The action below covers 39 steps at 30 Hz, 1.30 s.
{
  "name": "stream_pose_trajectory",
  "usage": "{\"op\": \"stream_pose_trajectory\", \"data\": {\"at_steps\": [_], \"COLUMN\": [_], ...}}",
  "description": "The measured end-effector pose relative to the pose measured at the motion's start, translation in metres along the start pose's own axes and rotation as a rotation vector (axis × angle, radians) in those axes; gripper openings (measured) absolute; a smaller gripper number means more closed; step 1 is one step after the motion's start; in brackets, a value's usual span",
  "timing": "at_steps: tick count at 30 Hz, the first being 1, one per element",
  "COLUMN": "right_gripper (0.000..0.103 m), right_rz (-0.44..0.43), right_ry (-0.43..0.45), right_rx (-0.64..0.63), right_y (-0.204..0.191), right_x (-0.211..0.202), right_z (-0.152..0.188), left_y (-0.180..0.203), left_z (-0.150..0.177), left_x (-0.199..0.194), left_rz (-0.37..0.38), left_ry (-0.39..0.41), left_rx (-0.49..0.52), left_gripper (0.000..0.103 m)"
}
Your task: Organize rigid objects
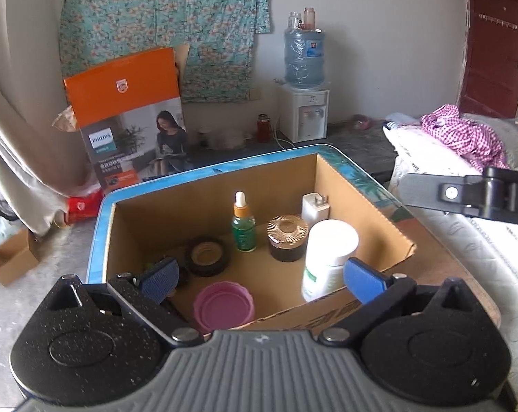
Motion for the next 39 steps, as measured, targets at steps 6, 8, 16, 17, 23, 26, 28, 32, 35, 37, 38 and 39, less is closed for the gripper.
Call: {"op": "stream_pose_trajectory", "data": {"at_steps": [6,8,16,17,23,26,28,32,35,37,38,39], "right_gripper": [0.102,0.102,0.102,0.102,0.102,0.102,0.102,0.102,0.102,0.102,0.102,0.102], "right_rz": [0.133,0.153,0.169,0.172,0.218,0.232,0.239,0.244,0.246,0.246,0.245,0.246], "right_ry": [0.013,-0.005,-0.100,-0.109,-0.141,-0.156,-0.163,-0.174,-0.179,-0.184,-0.186,-0.187], "right_rx": [-0.097,-0.129,-0.249,-0.262,-0.308,-0.304,-0.302,-0.297,-0.296,-0.295,-0.295,-0.294], "right_y": [-0.006,-0.011,-0.037,-0.040,-0.052,-0.051,-0.050,-0.047,-0.046,-0.045,-0.044,-0.044], "right_x": [-0.007,-0.007,0.016,0.019,0.033,0.040,0.042,0.046,0.046,0.047,0.048,0.048], "right_z": [0.006,0.011,0.030,0.032,0.039,0.040,0.041,0.044,0.045,0.045,0.045,0.046], "left_y": [-0.010,-0.015,-0.037,-0.039,-0.045,-0.046,-0.046,-0.045,-0.045,-0.045,-0.045,-0.045], "left_z": [0.005,0.009,0.022,0.023,0.024,0.026,0.027,0.030,0.032,0.033,0.033,0.034], "left_x": [0.007,0.009,0.009,0.008,0.007,0.008,0.009,0.010,0.011,0.011,0.011,0.011], "left_rz": [-0.026,-0.044,-0.134,-0.141,-0.176,-0.175,-0.178,-0.185,-0.183,-0.183,-0.183,-0.183], "left_ry": [-0.013,-0.027,-0.083,-0.085,-0.083,-0.094,-0.100,-0.107,-0.115,-0.120,-0.122,-0.123], "left_rx": [-0.053,-0.077,-0.152,-0.161,-0.172,-0.180,-0.178,-0.179,-0.185,-0.187,-0.188,-0.188], "left_gripper": [0.103,0.103,0.103,0.103,0.103,0.103,0.103,0.103,0.103,0.103,0.103,0.102]}}
Point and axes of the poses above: each gripper's, at about its wrist camera, not at the fingertips, and x roughly the way its jaws point, y to its right, z to its underside, the point moved 4 cm from there along x, roughly the way its jaws point, and after that the axes turned 5 degrees about -x, right-handed, at the moved point
